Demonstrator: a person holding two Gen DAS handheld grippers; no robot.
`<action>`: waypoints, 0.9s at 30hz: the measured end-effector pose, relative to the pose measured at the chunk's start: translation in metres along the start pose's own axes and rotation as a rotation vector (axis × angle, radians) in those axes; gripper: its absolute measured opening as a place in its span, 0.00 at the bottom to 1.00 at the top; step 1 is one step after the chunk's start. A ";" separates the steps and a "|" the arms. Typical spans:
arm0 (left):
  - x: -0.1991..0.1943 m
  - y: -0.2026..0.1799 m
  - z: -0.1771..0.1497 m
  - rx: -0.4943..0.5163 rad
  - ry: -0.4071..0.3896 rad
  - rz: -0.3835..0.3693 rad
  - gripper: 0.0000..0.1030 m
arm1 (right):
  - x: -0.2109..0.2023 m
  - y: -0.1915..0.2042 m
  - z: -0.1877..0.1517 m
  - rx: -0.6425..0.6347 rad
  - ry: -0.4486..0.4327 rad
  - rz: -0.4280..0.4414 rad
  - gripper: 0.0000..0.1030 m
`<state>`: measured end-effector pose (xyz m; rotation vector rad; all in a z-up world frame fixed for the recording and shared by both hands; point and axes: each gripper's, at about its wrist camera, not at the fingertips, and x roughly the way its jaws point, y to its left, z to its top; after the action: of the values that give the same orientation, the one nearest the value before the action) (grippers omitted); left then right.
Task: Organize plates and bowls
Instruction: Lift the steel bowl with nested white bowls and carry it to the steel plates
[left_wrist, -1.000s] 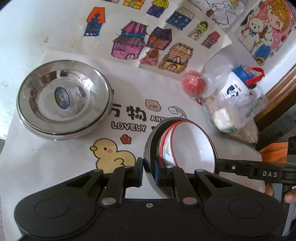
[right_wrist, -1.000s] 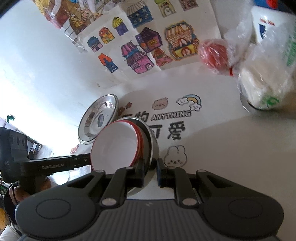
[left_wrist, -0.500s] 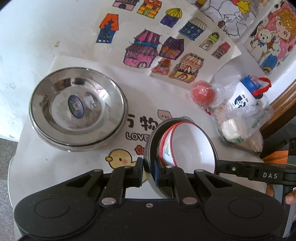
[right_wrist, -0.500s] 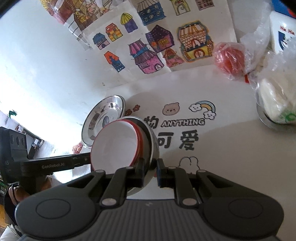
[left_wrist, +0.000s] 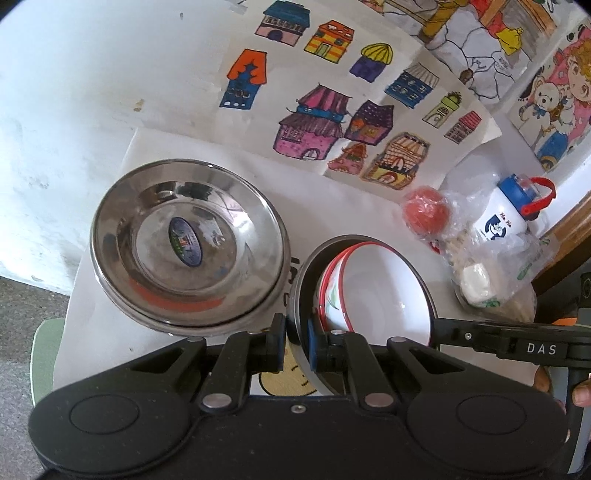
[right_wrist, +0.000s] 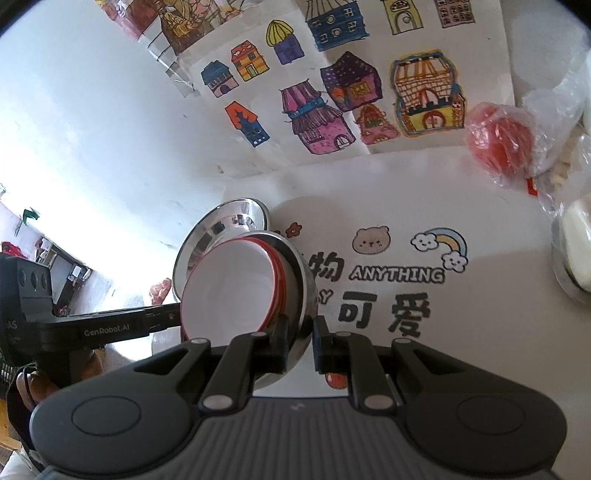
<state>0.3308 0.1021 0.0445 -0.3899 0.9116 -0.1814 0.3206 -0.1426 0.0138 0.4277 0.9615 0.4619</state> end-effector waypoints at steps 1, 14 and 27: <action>0.000 0.001 0.002 -0.002 -0.002 0.002 0.10 | 0.001 0.001 0.002 -0.003 0.000 0.000 0.14; 0.000 0.024 0.022 -0.040 -0.027 0.029 0.10 | 0.026 0.018 0.034 -0.049 0.010 0.018 0.15; -0.001 0.051 0.042 -0.083 -0.046 0.057 0.10 | 0.054 0.039 0.064 -0.098 0.029 0.026 0.15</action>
<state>0.3632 0.1594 0.0483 -0.4433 0.8853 -0.0824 0.3949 -0.0893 0.0308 0.3463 0.9578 0.5378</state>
